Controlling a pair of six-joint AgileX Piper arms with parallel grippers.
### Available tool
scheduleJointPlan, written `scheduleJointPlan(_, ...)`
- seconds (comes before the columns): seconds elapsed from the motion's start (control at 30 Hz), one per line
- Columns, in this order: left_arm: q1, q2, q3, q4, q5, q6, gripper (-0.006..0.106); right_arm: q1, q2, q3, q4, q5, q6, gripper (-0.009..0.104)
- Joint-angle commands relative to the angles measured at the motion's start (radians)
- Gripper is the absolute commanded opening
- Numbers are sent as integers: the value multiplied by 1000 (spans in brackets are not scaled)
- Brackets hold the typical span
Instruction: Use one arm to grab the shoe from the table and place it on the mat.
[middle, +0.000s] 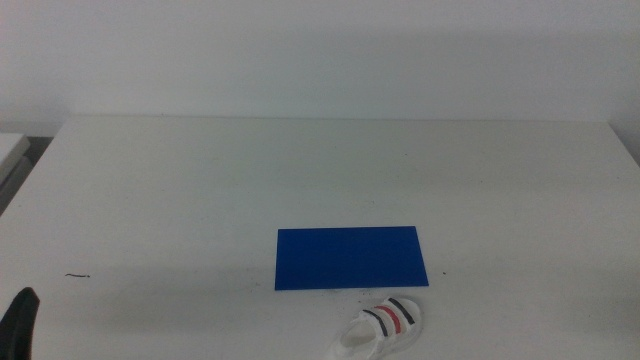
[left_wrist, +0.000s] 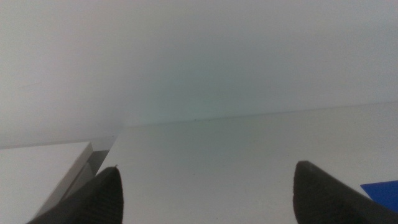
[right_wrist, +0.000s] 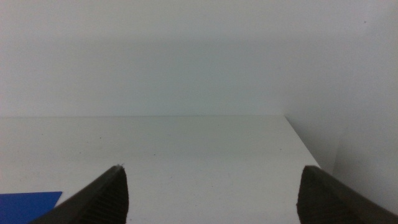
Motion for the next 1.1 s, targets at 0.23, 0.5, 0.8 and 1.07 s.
scheduleJointPlan(0.23, -7, 5, 0, -4, -13, -1, 94, 2, 161, -288, 127, 292, -5, 93)
scheduleJointPlan(0.5, -7, 5, 0, -4, -13, -1, 94, 3, 658, -770, 335, 739, 97, 93)
scheduleJointPlan(0.8, -7, 5, 0, -4, -13, -1, 94, 406, 1121, -1178, 170, 1070, 808, 93)
scheduleJointPlan(1.07, -7, 5, 0, -4, -13, -1, 94, 681, 1490, -1381, 154, 1075, 917, 93)
